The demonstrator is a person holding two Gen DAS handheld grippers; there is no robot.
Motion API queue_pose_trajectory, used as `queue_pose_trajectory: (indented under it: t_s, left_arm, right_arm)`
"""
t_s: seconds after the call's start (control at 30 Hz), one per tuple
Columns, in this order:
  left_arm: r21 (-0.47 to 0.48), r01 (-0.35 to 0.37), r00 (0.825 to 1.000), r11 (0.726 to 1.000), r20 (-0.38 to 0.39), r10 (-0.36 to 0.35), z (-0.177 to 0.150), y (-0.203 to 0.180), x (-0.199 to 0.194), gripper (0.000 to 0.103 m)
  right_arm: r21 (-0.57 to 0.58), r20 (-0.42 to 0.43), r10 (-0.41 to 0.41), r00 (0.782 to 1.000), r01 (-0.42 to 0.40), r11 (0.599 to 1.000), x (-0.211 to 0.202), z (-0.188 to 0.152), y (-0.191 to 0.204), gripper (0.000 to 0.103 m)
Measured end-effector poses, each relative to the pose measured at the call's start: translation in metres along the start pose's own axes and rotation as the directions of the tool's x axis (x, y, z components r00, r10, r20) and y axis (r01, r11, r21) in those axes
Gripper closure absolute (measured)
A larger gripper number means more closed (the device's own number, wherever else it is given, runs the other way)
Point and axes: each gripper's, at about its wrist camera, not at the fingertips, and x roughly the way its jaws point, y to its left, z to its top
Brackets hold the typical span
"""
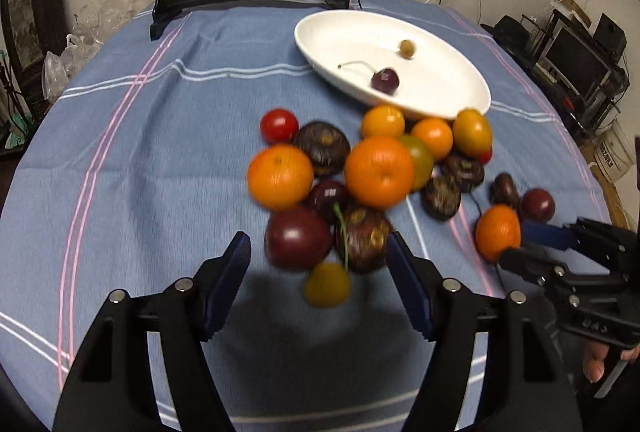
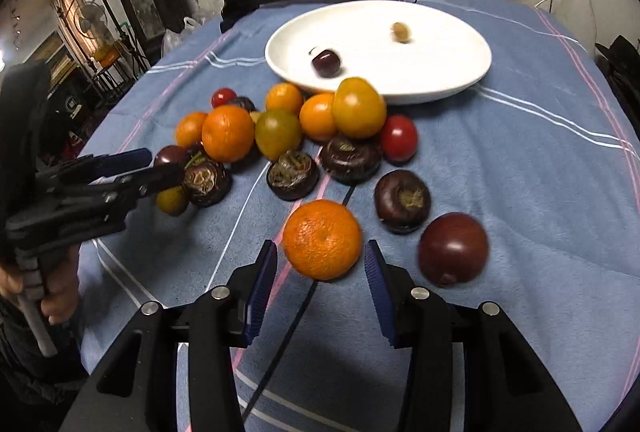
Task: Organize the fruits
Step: 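Grasp a yellow plum with the left tool while the right tool grasps a tangerine, then drop the plum and tangerine onto the white plate, opening both tools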
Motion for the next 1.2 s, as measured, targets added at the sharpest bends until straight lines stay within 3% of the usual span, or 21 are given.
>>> queue_pose_trajectory:
  t_s: [0.07, 0.23, 0.3, 0.47, 0.6, 1.2]
  left_arm:
    - [0.004, 0.002, 1.0, 1.0, -0.004, -0.002, -0.005, 0.002, 0.0, 0.035]
    - [-0.011, 0.001, 0.999, 1.0, -0.036, -0.001, -0.013, 0.005, 0.007, 0.035]
    - [-0.016, 0.006, 0.999, 1.0, -0.048, -0.007, -0.015, 0.005, 0.01, 0.036]
    - [0.004, -0.009, 0.998, 1.0, -0.058, 0.009, -0.018, 0.0, 0.015, 0.055]
    - [0.031, -0.03, 0.998, 0.999, -0.058, 0.032, -0.019, -0.007, 0.014, 0.078]
    - [0.101, -0.033, 0.996, 0.994, 0.081, 0.024, -0.01, -0.033, -0.034, 0.078]
  right_arm:
    - [-0.016, 0.006, -0.032, 0.999, 0.032, 0.999, 0.003, 0.001, 0.005, 0.049]
    - [-0.025, -0.018, -0.089, 0.996, 0.088, 0.996, 0.017, 0.002, 0.007, 0.049]
    - [-0.038, -0.005, -0.114, 0.993, 0.114, 0.993, 0.018, 0.0, 0.008, 0.058]
    - [-0.03, 0.005, -0.101, 0.995, 0.101, 0.994, 0.014, -0.003, 0.005, 0.059]
    - [-0.031, 0.008, -0.094, 0.996, 0.095, 0.995, 0.01, -0.007, 0.003, 0.059]
    - [-0.028, 0.111, -0.056, 0.992, 0.059, 0.998, -0.032, -0.003, -0.001, 0.06]
